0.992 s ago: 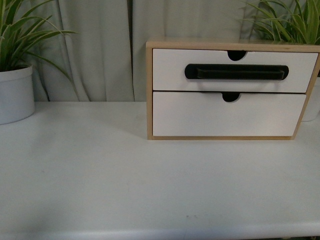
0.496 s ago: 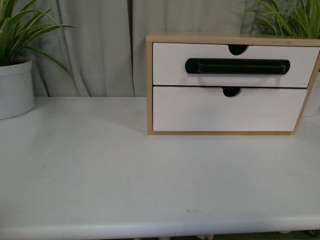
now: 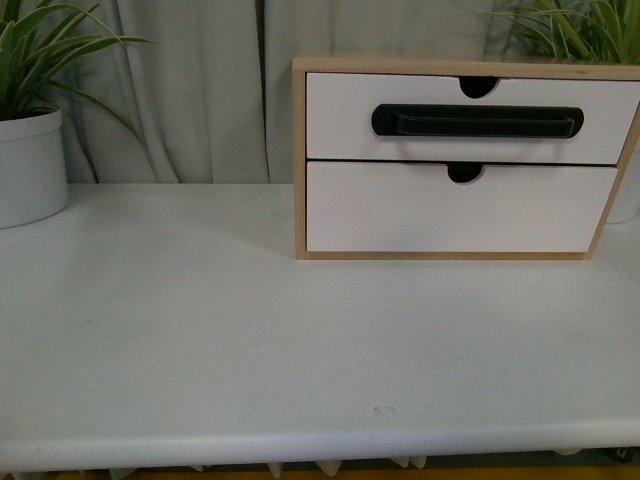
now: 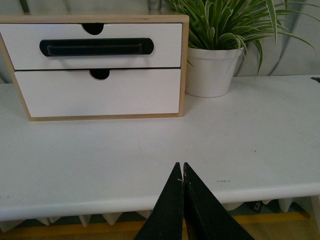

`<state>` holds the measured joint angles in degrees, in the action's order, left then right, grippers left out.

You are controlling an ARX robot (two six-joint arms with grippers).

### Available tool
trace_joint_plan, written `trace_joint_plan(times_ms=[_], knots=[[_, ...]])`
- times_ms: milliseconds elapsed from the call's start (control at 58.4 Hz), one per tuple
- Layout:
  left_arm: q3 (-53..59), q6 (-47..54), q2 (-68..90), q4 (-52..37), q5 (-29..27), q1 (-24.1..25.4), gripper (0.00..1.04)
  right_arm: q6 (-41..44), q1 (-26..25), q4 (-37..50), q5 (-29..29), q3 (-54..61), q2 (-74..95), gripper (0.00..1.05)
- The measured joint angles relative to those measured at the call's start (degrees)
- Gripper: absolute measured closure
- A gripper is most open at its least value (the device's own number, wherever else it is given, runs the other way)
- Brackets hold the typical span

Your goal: Close drawer sideways

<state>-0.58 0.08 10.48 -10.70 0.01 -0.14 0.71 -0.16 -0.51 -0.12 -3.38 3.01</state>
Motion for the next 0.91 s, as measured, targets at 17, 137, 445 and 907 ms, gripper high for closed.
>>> trace_joint_plan(times_ms=[17,137,445,907], knots=[[0.00,0.00,-0.13,0.13,0.00,0.00,1.01,0.02,0.00,0.02,0.00,0.11,-0.09,1.04],[-0.02,-0.02,-6.91,8.87,0.02,0.00,1.01,0.02,0.00,0.02,0.00,0.63,-0.59,1.04],[-0.02,-0.02,-10.21,10.60,0.00,0.00,1.01,0.00,0.00,0.35,0.02,2.97,-2.78,1.04],[-0.02,-0.15,-10.23,10.67,-0.02,0.00,0.71,0.00,0.00,0.33,0.02,2.97,-2.78,0.75]])
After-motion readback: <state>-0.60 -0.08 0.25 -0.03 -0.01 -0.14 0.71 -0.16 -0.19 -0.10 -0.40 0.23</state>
